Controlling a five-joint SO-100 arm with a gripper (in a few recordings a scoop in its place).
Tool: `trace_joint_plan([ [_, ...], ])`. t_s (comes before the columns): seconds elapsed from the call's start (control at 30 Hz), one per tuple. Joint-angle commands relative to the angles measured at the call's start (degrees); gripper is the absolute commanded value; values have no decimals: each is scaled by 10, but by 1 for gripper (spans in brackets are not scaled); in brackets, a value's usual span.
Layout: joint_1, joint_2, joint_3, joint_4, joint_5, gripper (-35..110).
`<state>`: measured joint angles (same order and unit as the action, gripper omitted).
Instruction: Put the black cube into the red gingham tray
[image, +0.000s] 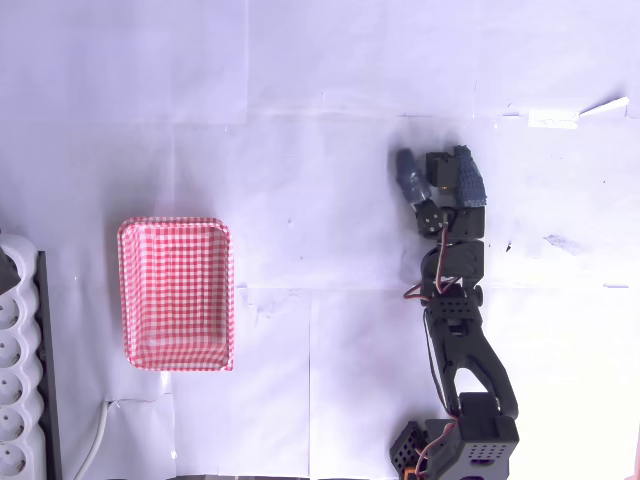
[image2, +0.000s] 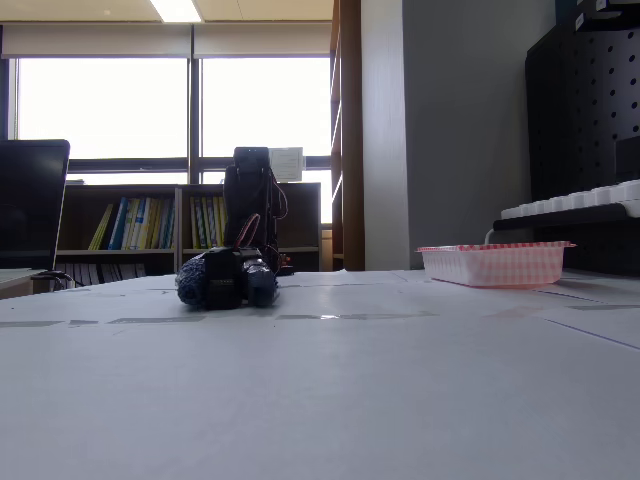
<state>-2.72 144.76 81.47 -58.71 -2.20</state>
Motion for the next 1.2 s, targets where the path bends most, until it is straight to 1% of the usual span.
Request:
trace_joint_plan([
  [0.0, -10, -26, -18, -2, -10, 0],
  [0.2, -11, -51, -27, 15, -26, 0],
  [0.27, -13, -97, -35, 74, -46, 0],
  [0.33, -14, -157, -35, 170, -65, 0],
  [0.47, -22, -286, -25, 393, -91, 0],
  [0.53, -31, -347, 11, 542, -107, 0],
  [0.63, -60, -414, 133, 833, -141, 0],
  [0.67, -73, -429, 168, 910, -153, 0],
  [0.83, -158, -451, 374, 1206, -224, 0],
  [0.9, -211, -451, 469, 1330, -247, 0],
  [1.03, -312, -446, 609, 1470, -294, 0],
  [1.1, -365, -415, 664, 1506, -315, 0],
  [1.17, -410, -367, 711, 1513, -338, 0],
])
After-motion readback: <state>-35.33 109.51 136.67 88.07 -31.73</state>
